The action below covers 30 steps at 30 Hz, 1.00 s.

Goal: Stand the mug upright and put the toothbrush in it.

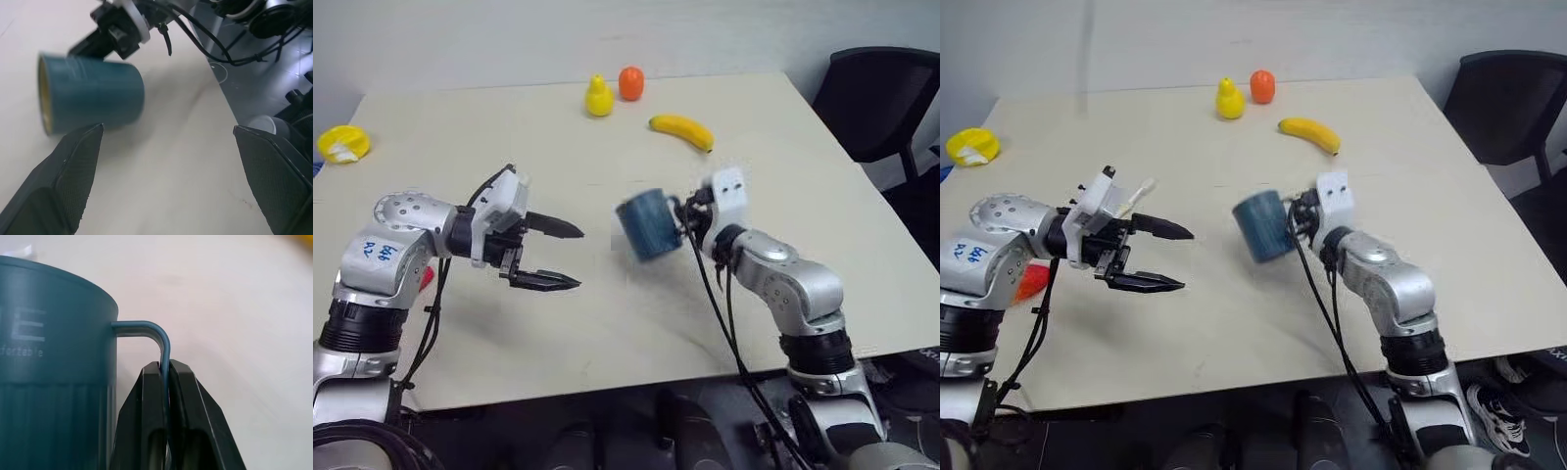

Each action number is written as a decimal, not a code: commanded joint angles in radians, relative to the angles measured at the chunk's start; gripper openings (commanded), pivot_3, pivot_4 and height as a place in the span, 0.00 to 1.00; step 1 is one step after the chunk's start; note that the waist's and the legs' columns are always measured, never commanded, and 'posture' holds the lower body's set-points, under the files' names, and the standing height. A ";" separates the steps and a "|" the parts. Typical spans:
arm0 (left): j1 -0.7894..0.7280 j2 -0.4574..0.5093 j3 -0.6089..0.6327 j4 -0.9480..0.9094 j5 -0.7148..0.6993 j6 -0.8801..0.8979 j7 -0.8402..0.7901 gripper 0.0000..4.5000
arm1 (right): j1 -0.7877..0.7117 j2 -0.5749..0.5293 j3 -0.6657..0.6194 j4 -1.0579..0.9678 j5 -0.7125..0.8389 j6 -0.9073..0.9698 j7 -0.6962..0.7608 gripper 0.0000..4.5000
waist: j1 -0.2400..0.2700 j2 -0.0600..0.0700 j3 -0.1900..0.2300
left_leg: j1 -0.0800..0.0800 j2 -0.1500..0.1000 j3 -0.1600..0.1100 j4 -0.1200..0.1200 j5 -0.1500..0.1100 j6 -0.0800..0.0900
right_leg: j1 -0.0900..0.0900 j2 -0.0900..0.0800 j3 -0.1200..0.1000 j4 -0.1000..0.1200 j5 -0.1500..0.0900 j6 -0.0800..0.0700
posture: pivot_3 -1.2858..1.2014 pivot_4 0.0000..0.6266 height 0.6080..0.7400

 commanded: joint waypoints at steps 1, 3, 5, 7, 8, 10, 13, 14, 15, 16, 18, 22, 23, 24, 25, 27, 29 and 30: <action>0.016 0.028 0.074 -0.031 -0.024 0.022 0.031 1.00 | 0.013 0.030 0.068 0.078 -0.202 -0.360 -0.009 0.00 | -0.001 0.000 0.000 | 0.000 -0.001 0.000 0.000 0.000 0.000 | 0.000 0.000 0.000 0.000 0.000 0.000 | 0.52 0.24 1.00; 0.021 0.028 0.095 -0.031 -0.026 0.033 0.056 1.00 | 0.048 0.064 0.082 0.158 -0.272 -0.530 -0.027 0.00 | 0.000 0.000 0.000 | 0.000 -0.001 -0.001 -0.001 0.000 0.000 | 0.000 0.000 0.000 -0.001 0.000 0.000 | 0.52 0.24 1.00; 0.016 0.025 0.112 -0.024 -0.028 0.046 0.080 1.00 | 0.079 0.091 0.091 0.240 -0.336 -0.674 -0.047 0.00 | 0.000 0.000 0.000 | -0.001 -0.001 -0.001 -0.002 0.000 0.000 | 0.000 -0.001 -0.001 -0.002 0.000 0.000 | 0.52 0.24 1.00; 0.012 0.026 0.115 -0.019 -0.024 0.049 0.090 1.00 | 0.104 0.114 0.094 0.308 -0.381 -0.779 -0.073 0.00 | 0.000 0.000 0.000 | -0.001 0.000 -0.001 -0.002 0.000 0.000 | 0.000 -0.001 -0.001 -0.002 0.000 0.000 | 0.52 0.24 1.00; 0.011 0.027 0.114 -0.018 -0.023 0.050 0.091 1.00 | 0.115 0.126 0.091 0.338 -0.397 -0.822 -0.083 0.00 | -0.001 0.001 0.000 | -0.001 -0.001 -0.001 -0.001 0.000 0.000 | 0.000 -0.001 -0.001 -0.002 0.000 0.000 | 0.52 0.24 1.00; 0.008 0.034 0.106 -0.020 -0.016 0.045 0.086 1.00 | 0.149 0.137 0.100 0.392 -0.424 -0.884 -0.080 0.00 | -0.003 0.001 0.000 | 0.000 0.000 -0.001 -0.001 0.000 0.000 | 0.001 -0.001 -0.001 -0.001 0.000 0.000 | 0.52 0.24 1.00; -0.002 0.038 0.099 -0.019 -0.014 0.048 0.081 1.00 | 0.198 0.140 0.099 0.415 -0.448 -0.926 -0.071 0.00 | -0.004 0.001 0.000 | 0.001 0.002 -0.001 -0.001 0.001 -0.002 | 0.001 -0.001 -0.001 -0.001 0.000 0.000 | 0.52 0.24 1.00; -0.010 0.038 0.096 -0.014 -0.014 0.049 0.079 1.00 | 0.229 0.133 0.097 0.392 -0.451 -0.930 -0.063 0.00 | -0.004 0.001 0.000 | 0.001 0.003 -0.002 -0.001 0.001 -0.002 | 0.001 -0.001 -0.001 -0.001 0.000 -0.001 | 0.52 0.24 1.00; -0.020 0.036 0.091 -0.006 -0.012 0.049 0.075 1.00 | 0.263 0.124 0.094 0.359 -0.445 -0.919 -0.048 0.00 | -0.002 0.001 0.000 | 0.001 0.003 -0.002 -0.001 0.001 -0.003 | 0.002 -0.001 -0.001 0.000 -0.001 -0.001 | 0.52 0.24 1.00; -0.028 0.033 0.085 0.002 -0.009 0.046 0.072 1.00 | 0.292 0.116 0.090 0.326 -0.438 -0.912 -0.031 0.00 | 0.001 0.001 0.000 | 0.002 0.004 -0.002 -0.001 0.002 -0.003 | 0.002 -0.001 -0.001 0.000 -0.001 -0.001 | 0.52 0.24 1.00; -0.039 0.024 0.070 0.016 -0.002 0.040 0.066 1.00 | 0.329 0.106 0.079 0.267 -0.424 -0.892 -0.001 0.12 | 0.001 0.001 0.000 | 0.002 0.004 -0.003 -0.001 0.002 -0.003 | 0.003 -0.001 -0.002 0.000 -0.001 -0.002 | 0.52 0.24 1.00; -0.060 0.011 0.038 0.047 0.017 0.037 0.056 1.00 | 0.372 0.086 0.059 0.171 -0.418 -0.876 0.048 0.40 | -0.003 0.002 0.001 | 0.003 0.004 -0.002 -0.001 0.002 -0.003 | 0.004 -0.001 0.000 0.001 -0.001 -0.001 | 0.52 0.24 1.00; -0.066 0.008 0.033 0.056 0.021 0.033 0.056 1.00 | 0.377 0.083 0.054 0.156 -0.420 -0.866 0.055 0.47 | -0.003 0.002 0.001 | 0.004 0.004 -0.001 -0.001 0.002 -0.003 | 0.003 -0.001 0.000 0.001 -0.001 -0.001 | 0.52 0.24 1.00; -0.077 0.001 0.026 0.074 0.030 0.023 0.057 1.00 | 0.385 0.074 0.045 0.132 -0.417 -0.843 0.064 0.54 | -0.002 0.002 0.001 | 0.003 0.004 -0.002 -0.001 0.002 -0.003 | 0.003 0.000 0.000 0.001 -0.001 -0.001 | 0.52 0.24 1.00; -0.085 -0.003 0.022 0.086 0.036 0.015 0.058 1.00 | 0.391 0.069 0.037 0.113 -0.415 -0.826 0.072 0.62 | 0.000 0.002 0.001 | 0.003 0.004 -0.002 -0.001 0.002 -0.003 | 0.003 0.000 0.000 0.001 -0.001 -0.001 | 0.52 0.24 1.00; -0.105 -0.013 0.016 0.123 0.053 -0.002 0.060 1.00 | 0.413 0.048 0.017 0.035 -0.399 -0.746 0.098 0.78 | 0.002 0.002 0.001 | 0.003 0.004 -0.002 -0.001 0.002 -0.003 | 0.003 0.000 -0.001 0.001 -0.001 -0.002 | 0.52 0.24 1.00; -0.123 -0.018 0.017 0.161 0.069 -0.017 0.062 1.00 | 0.439 0.023 0.003 -0.052 -0.379 -0.659 0.134 0.85 | 0.004 0.002 0.001 | 0.001 0.003 -0.003 -0.001 0.002 -0.003 | 0.002 0.000 -0.002 0.001 -0.001 -0.002 | 0.52 0.24 1.00; -0.131 -0.019 0.018 0.182 0.078 -0.027 0.064 1.00 | 0.456 0.009 -0.006 -0.096 -0.364 -0.614 0.153 0.85 | 0.004 0.002 0.001 | 0.001 0.003 -0.003 -0.001 0.002 -0.002 | 0.002 0.000 -0.002 0.001 -0.001 -0.002 | 0.52 0.24 1.00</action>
